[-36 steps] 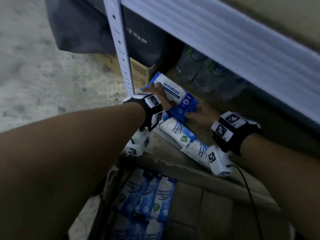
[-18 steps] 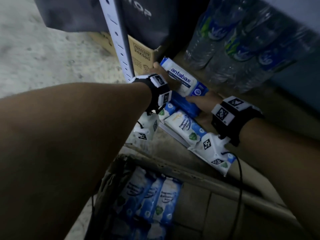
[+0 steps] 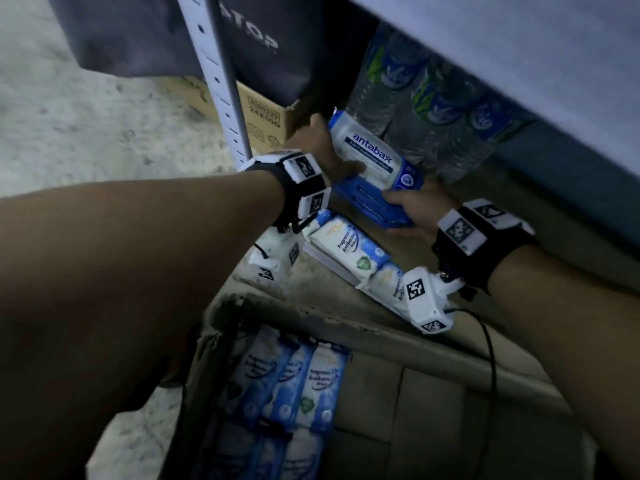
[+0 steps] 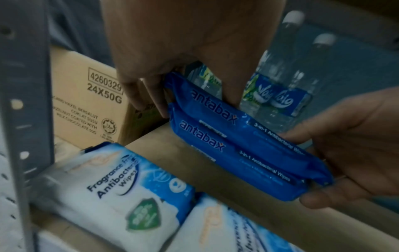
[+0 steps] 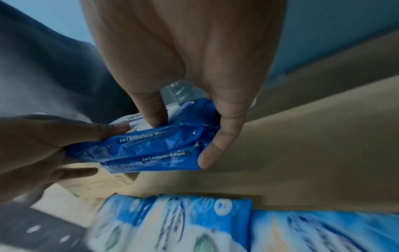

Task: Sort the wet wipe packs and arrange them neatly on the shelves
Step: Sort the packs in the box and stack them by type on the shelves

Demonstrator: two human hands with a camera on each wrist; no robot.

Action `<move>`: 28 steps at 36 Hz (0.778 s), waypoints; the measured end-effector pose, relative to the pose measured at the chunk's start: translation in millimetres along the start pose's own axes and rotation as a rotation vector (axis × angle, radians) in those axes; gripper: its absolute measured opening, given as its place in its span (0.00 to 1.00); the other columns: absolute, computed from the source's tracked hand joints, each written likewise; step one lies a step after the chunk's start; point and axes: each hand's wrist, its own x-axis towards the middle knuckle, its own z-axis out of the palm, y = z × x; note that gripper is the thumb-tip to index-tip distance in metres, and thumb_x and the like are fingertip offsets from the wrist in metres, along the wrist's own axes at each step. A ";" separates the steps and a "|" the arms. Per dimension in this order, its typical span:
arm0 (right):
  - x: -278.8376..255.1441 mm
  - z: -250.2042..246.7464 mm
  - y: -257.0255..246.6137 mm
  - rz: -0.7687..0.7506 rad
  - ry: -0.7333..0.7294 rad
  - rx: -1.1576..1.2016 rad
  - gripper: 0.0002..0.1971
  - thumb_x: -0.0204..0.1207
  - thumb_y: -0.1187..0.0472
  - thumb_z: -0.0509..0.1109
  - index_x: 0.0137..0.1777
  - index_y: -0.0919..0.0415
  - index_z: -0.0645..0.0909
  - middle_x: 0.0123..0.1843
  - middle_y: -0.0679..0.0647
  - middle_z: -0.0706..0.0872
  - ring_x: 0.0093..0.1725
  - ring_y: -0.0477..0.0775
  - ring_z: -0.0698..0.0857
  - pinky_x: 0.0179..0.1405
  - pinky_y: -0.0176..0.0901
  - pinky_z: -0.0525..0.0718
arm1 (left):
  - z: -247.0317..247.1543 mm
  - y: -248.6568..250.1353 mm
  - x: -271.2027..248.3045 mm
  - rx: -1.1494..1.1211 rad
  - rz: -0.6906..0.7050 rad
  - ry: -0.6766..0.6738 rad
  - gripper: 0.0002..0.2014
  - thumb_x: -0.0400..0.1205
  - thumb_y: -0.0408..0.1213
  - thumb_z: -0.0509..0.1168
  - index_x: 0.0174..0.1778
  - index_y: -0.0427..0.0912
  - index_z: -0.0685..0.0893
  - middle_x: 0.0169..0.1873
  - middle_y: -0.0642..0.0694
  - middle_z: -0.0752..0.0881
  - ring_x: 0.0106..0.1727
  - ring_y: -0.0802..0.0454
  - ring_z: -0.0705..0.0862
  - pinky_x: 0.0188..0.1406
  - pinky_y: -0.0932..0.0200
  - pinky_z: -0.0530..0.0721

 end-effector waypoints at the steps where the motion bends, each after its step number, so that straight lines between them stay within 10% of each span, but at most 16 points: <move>1: -6.6 -3.2 0.9 -0.012 -0.002 0.003 0.22 0.75 0.58 0.77 0.68 0.61 0.79 0.60 0.59 0.87 0.54 0.62 0.88 0.25 0.43 0.87 | -3.4 3.4 -5.3 -0.011 0.006 0.007 0.40 0.71 0.61 0.77 0.69 0.40 0.69 0.64 0.40 0.81 0.59 0.38 0.83 0.52 0.47 0.83; 8: -72.5 -19.9 7.2 -0.180 -0.033 -0.076 0.32 0.62 0.55 0.80 0.68 0.55 0.78 0.57 0.59 0.90 0.48 0.63 0.92 0.40 0.61 0.91 | -24.3 11.3 -59.5 -0.228 0.020 0.022 0.48 0.56 0.63 0.82 0.69 0.48 0.72 0.59 0.52 0.83 0.55 0.50 0.84 0.54 0.50 0.87; 11: -118.5 -22.9 4.2 -0.210 -0.090 -0.100 0.26 0.68 0.54 0.77 0.65 0.43 0.73 0.57 0.55 0.88 0.49 0.62 0.91 0.32 0.52 0.89 | -41.1 9.0 -90.2 -0.254 0.043 0.009 0.58 0.51 0.70 0.79 0.76 0.50 0.66 0.66 0.53 0.81 0.62 0.48 0.82 0.59 0.47 0.85; 21: -261.8 -46.9 -8.4 -0.400 -0.220 -0.292 0.27 0.81 0.59 0.70 0.70 0.31 0.65 0.60 0.42 0.82 0.51 0.49 0.88 0.38 0.53 0.92 | -134.3 2.9 -204.8 -0.362 0.123 -0.158 0.40 0.56 0.59 0.85 0.63 0.55 0.78 0.46 0.56 0.90 0.44 0.54 0.91 0.44 0.46 0.91; 25: -308.5 -58.4 -20.0 -0.478 -0.216 -0.321 0.32 0.79 0.53 0.72 0.79 0.34 0.62 0.65 0.40 0.81 0.51 0.46 0.89 0.37 0.45 0.91 | -169.6 10.0 -249.6 -0.394 0.209 -0.048 0.37 0.63 0.51 0.84 0.68 0.54 0.79 0.40 0.60 0.85 0.34 0.69 0.86 0.32 0.65 0.87; 28: -335.7 -66.1 -25.7 -0.541 -0.174 -0.318 0.39 0.78 0.49 0.73 0.84 0.35 0.56 0.70 0.40 0.79 0.53 0.47 0.89 0.39 0.45 0.91 | -191.5 14.9 -276.1 -0.398 0.253 0.037 0.39 0.61 0.57 0.83 0.69 0.58 0.80 0.38 0.55 0.85 0.36 0.64 0.86 0.41 0.55 0.90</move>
